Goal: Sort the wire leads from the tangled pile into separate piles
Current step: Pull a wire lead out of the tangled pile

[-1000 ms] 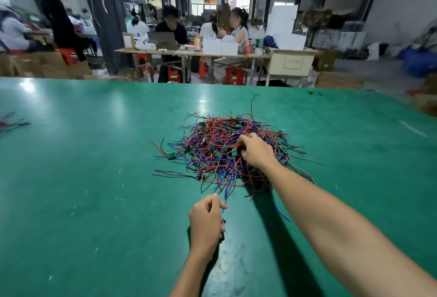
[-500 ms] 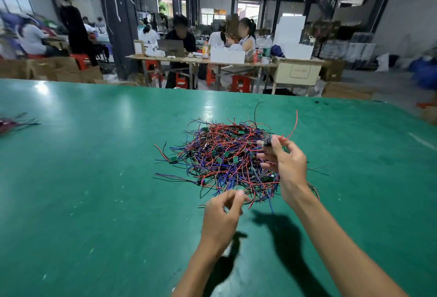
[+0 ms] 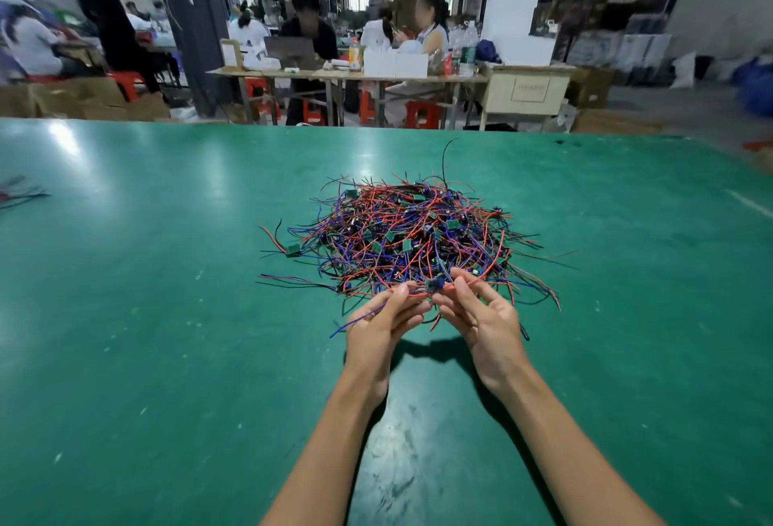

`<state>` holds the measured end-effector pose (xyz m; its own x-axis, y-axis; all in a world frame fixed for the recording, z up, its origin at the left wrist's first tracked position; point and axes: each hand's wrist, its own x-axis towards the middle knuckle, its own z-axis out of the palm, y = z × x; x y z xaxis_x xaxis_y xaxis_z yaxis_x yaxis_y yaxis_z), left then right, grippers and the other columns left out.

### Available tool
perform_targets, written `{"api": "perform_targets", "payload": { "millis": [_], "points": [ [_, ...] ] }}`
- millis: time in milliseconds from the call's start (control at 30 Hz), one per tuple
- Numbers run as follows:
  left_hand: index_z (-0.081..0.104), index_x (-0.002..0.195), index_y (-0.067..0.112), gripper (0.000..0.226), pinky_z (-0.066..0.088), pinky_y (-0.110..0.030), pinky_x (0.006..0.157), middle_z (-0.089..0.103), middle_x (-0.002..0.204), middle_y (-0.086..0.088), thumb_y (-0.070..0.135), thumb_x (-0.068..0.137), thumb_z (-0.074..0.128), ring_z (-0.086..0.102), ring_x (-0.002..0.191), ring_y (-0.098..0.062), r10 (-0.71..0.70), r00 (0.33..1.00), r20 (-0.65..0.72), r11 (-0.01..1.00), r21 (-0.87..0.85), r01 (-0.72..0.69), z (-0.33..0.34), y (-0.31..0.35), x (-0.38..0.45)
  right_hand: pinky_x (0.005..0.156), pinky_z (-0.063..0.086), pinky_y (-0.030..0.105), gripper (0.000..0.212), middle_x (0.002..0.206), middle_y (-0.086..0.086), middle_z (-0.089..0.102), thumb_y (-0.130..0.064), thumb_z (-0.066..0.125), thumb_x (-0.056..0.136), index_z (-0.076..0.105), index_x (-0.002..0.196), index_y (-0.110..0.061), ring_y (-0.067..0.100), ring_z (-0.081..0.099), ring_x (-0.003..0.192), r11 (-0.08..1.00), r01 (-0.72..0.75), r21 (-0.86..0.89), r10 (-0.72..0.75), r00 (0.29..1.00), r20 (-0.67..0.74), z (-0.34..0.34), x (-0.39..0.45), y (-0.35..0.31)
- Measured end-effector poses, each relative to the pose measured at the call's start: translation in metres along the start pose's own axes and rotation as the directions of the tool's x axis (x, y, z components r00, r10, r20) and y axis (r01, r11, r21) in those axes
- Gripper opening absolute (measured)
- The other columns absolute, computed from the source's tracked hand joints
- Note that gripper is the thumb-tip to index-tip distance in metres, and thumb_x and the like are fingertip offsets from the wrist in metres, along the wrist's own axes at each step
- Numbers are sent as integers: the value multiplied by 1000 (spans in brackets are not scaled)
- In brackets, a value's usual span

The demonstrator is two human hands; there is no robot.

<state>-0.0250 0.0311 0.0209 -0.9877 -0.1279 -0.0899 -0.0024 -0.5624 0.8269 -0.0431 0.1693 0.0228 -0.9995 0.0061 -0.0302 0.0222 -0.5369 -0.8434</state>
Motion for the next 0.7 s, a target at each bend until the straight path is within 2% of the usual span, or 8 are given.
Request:
{"api": "perform_targets", "payload": {
  "millis": [133,333,533,700],
  "points": [
    [69,112,7,19,59,-22,75,76,102,-15,13,96,62,75,91,-22,-35,999,10,994,-107,36,-6,4,0,70,60,22,35,98,12,76,-23,70,85,70,117,-9,19,76,83,1000,11,-28,-11,1000,3,-1,-2,-3],
    [63,121,8,29,60,-24,74,74,106,-20,0,93,58,76,91,-25,-62,998,23,992,-107,65,-14,8,2,70,61,27,24,105,14,76,-18,64,95,69,118,-13,21,75,93,999,19,-49,-19,1000,-3,-3,-2,-2],
    [62,122,4,35,60,-24,76,75,104,-22,-3,88,66,75,94,-28,-33,999,-7,992,-123,32,-17,9,2,64,61,24,17,98,12,78,-11,60,97,64,114,-10,23,77,81,986,124,107,-108,983,-146,-5,-1,-9],
    [65,118,3,30,60,-24,79,75,103,-21,-3,89,65,75,95,-29,0,999,-49,996,-91,-5,-16,7,5,69,61,24,14,94,11,78,-6,57,99,64,111,-8,22,77,82,966,154,208,-109,970,-215,-10,-1,-14]
  ]
}}
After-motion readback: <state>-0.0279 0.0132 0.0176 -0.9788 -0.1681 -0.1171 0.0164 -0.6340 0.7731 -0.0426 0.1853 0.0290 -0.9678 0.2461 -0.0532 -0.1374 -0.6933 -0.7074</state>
